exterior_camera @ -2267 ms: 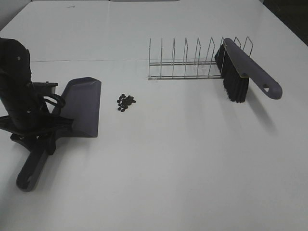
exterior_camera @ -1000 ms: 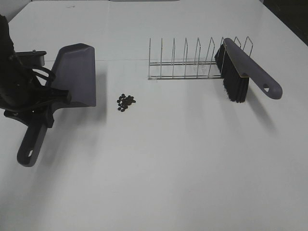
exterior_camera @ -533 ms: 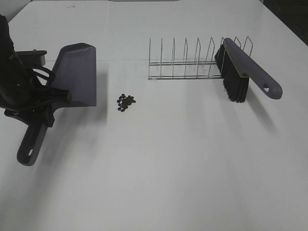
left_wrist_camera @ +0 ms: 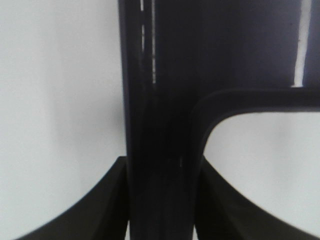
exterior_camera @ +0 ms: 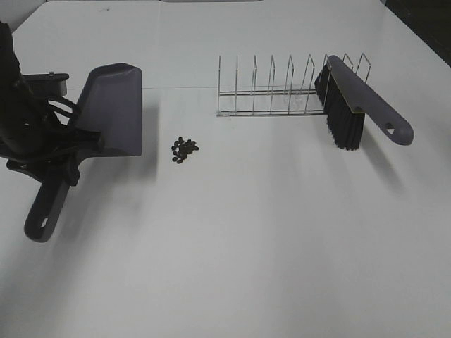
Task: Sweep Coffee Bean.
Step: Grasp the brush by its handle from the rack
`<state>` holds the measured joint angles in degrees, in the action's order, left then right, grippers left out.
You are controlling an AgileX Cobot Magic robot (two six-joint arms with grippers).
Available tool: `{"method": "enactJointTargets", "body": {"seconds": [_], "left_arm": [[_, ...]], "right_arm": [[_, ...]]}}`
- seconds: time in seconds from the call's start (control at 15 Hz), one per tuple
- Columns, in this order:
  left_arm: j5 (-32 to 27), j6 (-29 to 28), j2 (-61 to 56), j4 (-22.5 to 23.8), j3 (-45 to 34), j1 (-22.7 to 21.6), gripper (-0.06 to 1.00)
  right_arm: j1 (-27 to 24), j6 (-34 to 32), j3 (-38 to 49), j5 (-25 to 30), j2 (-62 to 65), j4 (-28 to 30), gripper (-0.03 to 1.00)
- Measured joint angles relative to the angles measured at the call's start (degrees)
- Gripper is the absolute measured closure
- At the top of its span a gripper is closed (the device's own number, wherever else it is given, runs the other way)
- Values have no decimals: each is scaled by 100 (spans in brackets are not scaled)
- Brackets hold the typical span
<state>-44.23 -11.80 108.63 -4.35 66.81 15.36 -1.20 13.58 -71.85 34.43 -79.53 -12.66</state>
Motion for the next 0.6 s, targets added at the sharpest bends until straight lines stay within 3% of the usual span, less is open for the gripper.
{"method": "enactJointTargets", "body": {"seconds": [0.27, 0.4, 0.6], "left_arm": [[0, 0, 0, 0, 0, 0, 62], [0, 0, 0, -11, 0, 0, 62], [6, 0, 0, -11, 0, 0, 62]], "right_arm": [[0, -109, -1879, 1157, -1885, 178, 40], [0, -395, -3105, 2149, -3048, 361, 42], [11, -556, -4039, 2664, -3919, 458, 43]]}}
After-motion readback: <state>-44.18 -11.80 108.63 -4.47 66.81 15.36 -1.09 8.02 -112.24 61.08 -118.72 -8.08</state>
